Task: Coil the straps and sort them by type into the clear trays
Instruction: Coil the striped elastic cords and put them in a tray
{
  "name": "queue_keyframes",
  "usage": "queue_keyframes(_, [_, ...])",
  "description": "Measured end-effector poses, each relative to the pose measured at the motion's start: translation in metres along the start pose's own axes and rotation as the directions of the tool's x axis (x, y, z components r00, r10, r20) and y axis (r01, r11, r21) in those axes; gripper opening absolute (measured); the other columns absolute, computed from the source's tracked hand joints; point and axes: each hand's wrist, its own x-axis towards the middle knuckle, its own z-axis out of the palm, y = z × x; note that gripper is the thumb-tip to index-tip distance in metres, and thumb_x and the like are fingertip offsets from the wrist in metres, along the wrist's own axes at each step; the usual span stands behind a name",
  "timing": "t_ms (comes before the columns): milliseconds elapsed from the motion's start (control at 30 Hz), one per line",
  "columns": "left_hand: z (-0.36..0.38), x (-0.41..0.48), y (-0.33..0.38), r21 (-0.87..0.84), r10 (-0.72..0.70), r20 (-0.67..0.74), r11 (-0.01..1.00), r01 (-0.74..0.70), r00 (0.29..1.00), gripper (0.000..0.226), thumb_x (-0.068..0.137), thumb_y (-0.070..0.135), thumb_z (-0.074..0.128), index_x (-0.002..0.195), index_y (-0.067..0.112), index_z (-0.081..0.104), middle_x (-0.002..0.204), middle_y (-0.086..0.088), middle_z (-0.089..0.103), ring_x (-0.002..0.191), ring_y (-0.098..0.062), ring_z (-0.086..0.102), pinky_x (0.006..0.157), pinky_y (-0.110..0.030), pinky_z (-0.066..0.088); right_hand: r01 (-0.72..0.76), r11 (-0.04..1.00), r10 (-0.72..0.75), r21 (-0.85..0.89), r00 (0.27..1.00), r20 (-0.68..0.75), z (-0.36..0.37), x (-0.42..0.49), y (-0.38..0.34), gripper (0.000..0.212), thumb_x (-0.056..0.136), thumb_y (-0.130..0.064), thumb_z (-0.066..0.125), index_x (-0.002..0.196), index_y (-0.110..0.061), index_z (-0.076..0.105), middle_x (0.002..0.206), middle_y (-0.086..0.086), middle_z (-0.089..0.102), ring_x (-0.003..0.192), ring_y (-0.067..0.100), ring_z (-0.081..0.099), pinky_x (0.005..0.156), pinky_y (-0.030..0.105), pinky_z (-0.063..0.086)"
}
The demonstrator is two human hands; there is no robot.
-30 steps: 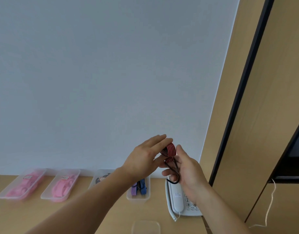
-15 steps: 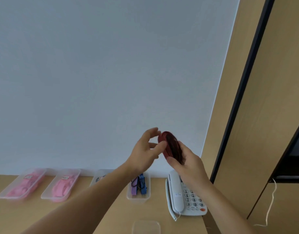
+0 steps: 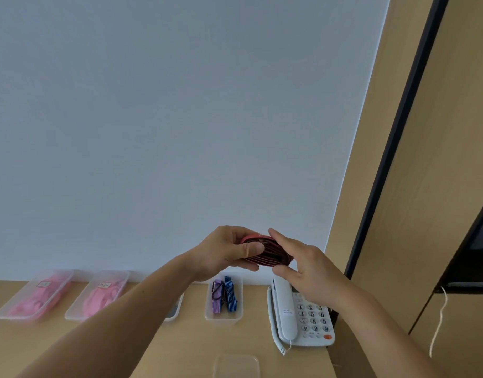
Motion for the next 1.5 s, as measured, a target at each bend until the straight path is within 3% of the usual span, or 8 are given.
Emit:
queue_keyframes(400, [0.005,0.0,-0.025,-0.226,-0.083,-0.087,0.972,0.062,0.993,0.035,0.094,0.032,0.064,0.114,0.003,0.066,0.106,-0.016,0.072,0.1,-0.028,0.07,0.079,-0.032,0.057,0.057,0.991,-0.046,-0.119,0.995,0.088,0.018,0.01,0.011,0.069,0.099,-0.026,0.054,0.155,-0.034,0.013,0.154,-0.013,0.036,0.135,0.006,0.038,0.109,0.019,0.031])
queue_keyframes(567, [0.014,-0.002,-0.041,-0.261,-0.143,-0.261,0.963,0.072,0.955,0.032,0.097,0.028,0.06,0.105,-0.003,0.064,0.096,-0.017,0.074,0.091,-0.03,0.073,0.074,-0.034,0.059,0.075,0.996,-0.072,-0.039,0.995,0.063,0.038,0.012,0.017,0.066,0.098,-0.022,0.057,0.153,-0.032,0.023,0.149,-0.016,0.04,0.132,0.003,0.039,0.097,0.0,0.023])
queue_keyframes(767, [0.017,-0.017,-0.062,-0.276,-0.178,-0.381,0.959,0.072,0.907,0.029,0.098,0.023,0.059,0.104,-0.005,0.063,0.087,-0.018,0.073,0.077,-0.028,0.073,0.074,-0.04,0.061,0.143,0.988,-0.143,-0.053,0.99,0.009,0.057,0.026,0.021,0.041,0.099,-0.026,0.054,0.139,-0.03,0.053,0.116,-0.005,0.065,0.114,0.012,0.05,0.092,0.023,0.038])
queue_keyframes(867, [0.018,-0.027,-0.081,-0.269,-0.224,-0.446,0.957,0.109,0.866,0.026,0.096,0.022,0.061,0.102,-0.003,0.066,0.098,-0.025,0.072,0.086,-0.034,0.072,0.084,-0.05,0.058,0.146,0.987,-0.139,-0.07,0.986,0.095,0.071,0.034,0.026,0.04,0.094,-0.03,0.058,0.132,-0.043,0.057,0.09,-0.01,0.059,0.099,0.004,0.043,0.079,0.021,0.035])
queue_keyframes(1100, [0.007,-0.05,-0.128,-0.426,-0.33,-0.503,0.899,0.103,0.799,0.042,0.083,0.034,0.068,0.105,-0.002,0.068,0.097,-0.022,0.073,0.085,-0.03,0.072,0.068,-0.033,0.06,0.094,0.994,-0.109,0.064,0.948,0.299,0.122,0.055,0.03,0.039,0.089,-0.029,0.063,0.121,-0.051,0.062,0.064,-0.032,0.051,0.062,-0.009,0.048,0.067,0.015,0.037])
queue_keyframes(1200, [-0.011,-0.049,-0.149,-0.475,-0.356,-0.485,0.874,0.101,0.799,0.04,0.082,0.034,0.067,0.101,-0.001,0.068,0.095,-0.021,0.073,0.084,-0.03,0.072,0.069,-0.033,0.06,-0.006,0.988,-0.056,0.157,0.919,0.39,0.137,0.072,0.034,0.039,0.085,-0.028,0.07,0.115,-0.053,0.064,0.074,-0.038,0.062,0.073,-0.014,0.057,0.07,0.01,0.044])
queue_keyframes(1300, [-0.029,-0.041,-0.17,-0.539,-0.383,-0.425,0.835,0.111,0.82,0.031,0.086,0.031,0.065,0.097,0.002,0.07,0.095,-0.019,0.074,0.086,-0.029,0.072,0.071,-0.034,0.06,-0.095,0.977,-0.001,0.191,0.892,0.452,0.153,0.092,0.042,0.038,0.081,-0.029,0.073,0.108,-0.055,0.065,0.098,-0.024,0.072,0.095,-0.005,0.064,0.092,0.029,0.052])
queue_keyframes(1500, [-0.062,-0.006,-0.204,-0.426,-0.465,-0.365,0.854,0.299,0.807,0.026,0.099,0.023,0.059,0.114,0.002,0.063,0.106,-0.016,0.071,0.092,-0.025,0.07,0.081,-0.038,0.059,-0.161,0.98,0.077,0.117,0.85,0.522,0.179,0.132,0.069,0.044,0.083,-0.027,0.07,0.099,-0.067,0.062,0.099,-0.026,0.071,0.091,-0.004,0.065,0.09,0.034,0.054])
